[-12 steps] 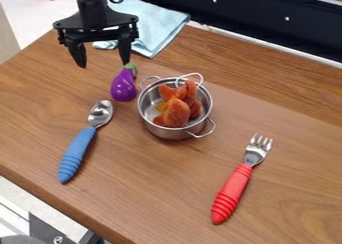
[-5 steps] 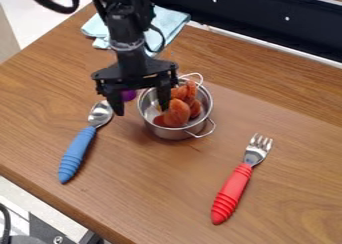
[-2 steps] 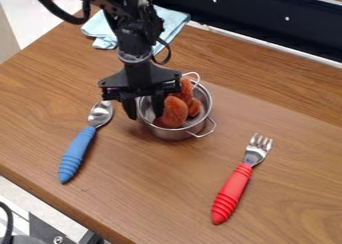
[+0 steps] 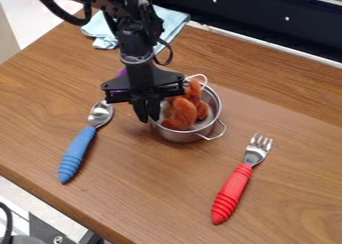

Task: Move the silver bowl to the higher side of its length

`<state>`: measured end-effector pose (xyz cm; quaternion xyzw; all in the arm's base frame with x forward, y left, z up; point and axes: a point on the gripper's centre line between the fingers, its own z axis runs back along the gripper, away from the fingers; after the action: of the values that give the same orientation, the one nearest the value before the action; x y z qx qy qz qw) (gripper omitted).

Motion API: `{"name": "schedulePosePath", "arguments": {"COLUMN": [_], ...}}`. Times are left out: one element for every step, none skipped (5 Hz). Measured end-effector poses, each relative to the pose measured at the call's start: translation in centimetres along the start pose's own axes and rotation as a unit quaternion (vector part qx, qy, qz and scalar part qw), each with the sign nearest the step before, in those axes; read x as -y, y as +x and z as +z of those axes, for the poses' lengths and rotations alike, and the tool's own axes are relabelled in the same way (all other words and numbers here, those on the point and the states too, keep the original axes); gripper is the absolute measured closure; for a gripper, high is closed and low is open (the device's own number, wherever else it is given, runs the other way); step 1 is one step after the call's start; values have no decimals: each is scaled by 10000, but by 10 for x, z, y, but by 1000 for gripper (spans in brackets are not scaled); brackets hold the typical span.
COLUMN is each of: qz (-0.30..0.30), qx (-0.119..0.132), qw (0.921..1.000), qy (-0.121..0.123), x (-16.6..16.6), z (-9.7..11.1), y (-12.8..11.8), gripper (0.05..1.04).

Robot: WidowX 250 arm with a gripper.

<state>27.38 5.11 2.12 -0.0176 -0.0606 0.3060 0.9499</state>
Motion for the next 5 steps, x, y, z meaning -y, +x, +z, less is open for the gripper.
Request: {"name": "schedulePosePath", "arguments": {"qz": [19,-77,-266,-584,-902], "qx": [-150,-169,-286,-350,-175], "qw": [9996,9987,9973,9951,9930], "qy": [-240,-479,-623,-720,-747], "x": [-4,-11,-18,-30,-45], "z": [8,21,31,39,36], "y": [3,5,3,-4,-25], "gripper": [1028,1028,1028,1028,1028]}}
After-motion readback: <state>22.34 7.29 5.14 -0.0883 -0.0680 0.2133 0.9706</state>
